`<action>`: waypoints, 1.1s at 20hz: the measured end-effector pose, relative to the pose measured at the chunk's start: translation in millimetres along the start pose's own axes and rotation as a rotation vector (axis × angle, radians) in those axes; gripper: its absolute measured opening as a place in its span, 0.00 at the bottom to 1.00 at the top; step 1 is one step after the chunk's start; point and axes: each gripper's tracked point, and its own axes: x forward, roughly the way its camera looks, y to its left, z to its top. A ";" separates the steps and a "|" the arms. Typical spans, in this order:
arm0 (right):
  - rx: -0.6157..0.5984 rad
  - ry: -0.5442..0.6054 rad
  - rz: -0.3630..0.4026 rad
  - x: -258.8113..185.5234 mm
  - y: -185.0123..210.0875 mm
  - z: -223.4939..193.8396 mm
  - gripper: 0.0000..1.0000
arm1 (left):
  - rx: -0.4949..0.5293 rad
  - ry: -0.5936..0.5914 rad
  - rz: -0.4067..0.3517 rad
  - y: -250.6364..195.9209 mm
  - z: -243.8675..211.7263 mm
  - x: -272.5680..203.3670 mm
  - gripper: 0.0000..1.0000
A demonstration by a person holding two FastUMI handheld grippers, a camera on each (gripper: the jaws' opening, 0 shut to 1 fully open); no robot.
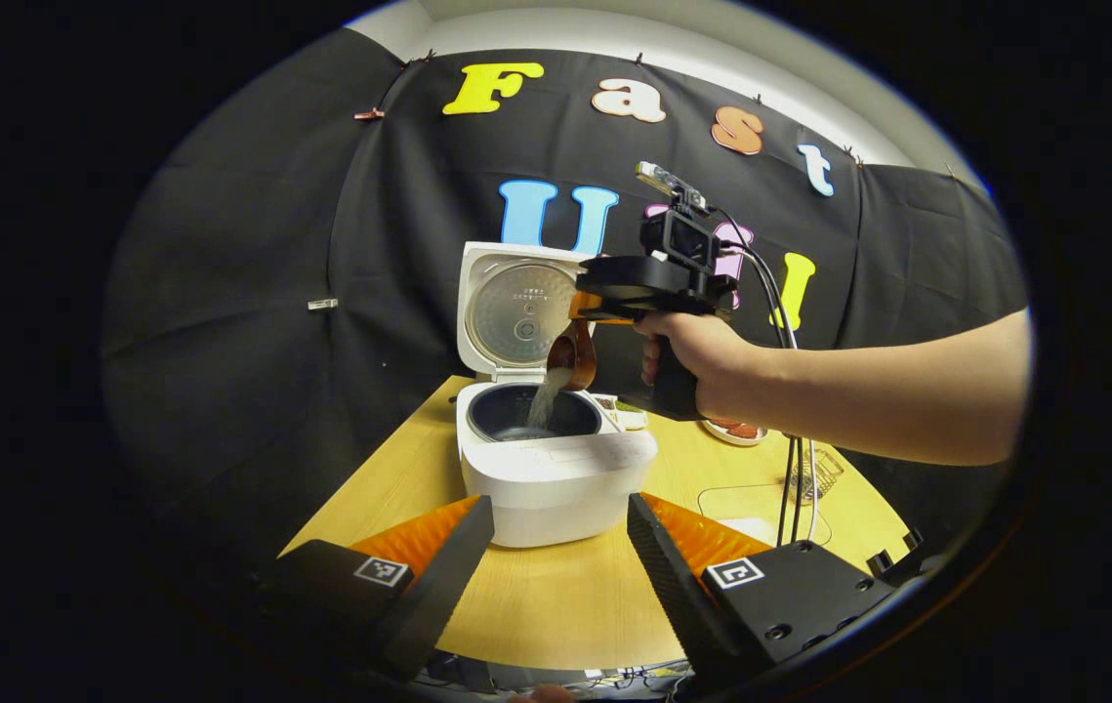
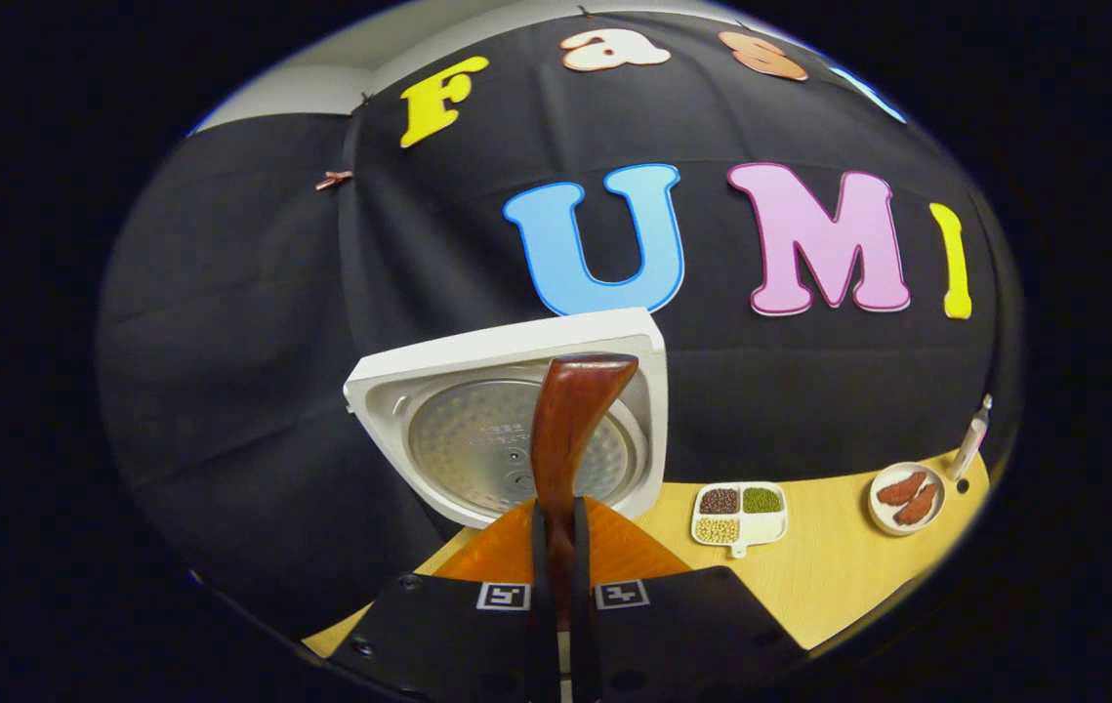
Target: Close the left gripper, press the button to open the rice cooker; take a wooden spoon from the chopstick holder with the right hand, scoop a spoonful of rice and pour it into the rice cooker, then put the wooden spoon back into the chopstick holder.
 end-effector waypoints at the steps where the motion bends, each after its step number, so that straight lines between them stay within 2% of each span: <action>1: -0.034 0.005 0.006 4.2 2.2 -0.8 0.09 | -0.001 -0.001 0.000 1.1 0.3 0.4 0.95; 7: -0.244 0.004 0.047 9.0 15.9 3.7 0.09 | -0.008 -0.007 0.001 8.5 2.1 2.2 0.95; 11: -0.446 -0.002 0.097 3.6 30.9 0.3 0.09 | -0.011 -0.007 -0.006 10.1 -0.2 2.6 0.95; 17: -0.661 -0.020 0.168 -5.1 53.6 -8.6 0.09 | -0.002 -0.012 -0.005 10.6 3.3 2.4 0.95; 20: -0.716 -0.040 0.190 -9.1 61.6 -8.6 0.09 | -0.004 -0.010 -0.008 9.1 2.2 2.4 0.95; 22: -0.642 -0.013 0.185 -9.3 58.4 -12.8 0.09 | -0.005 -0.012 -0.007 7.7 2.2 1.8 0.95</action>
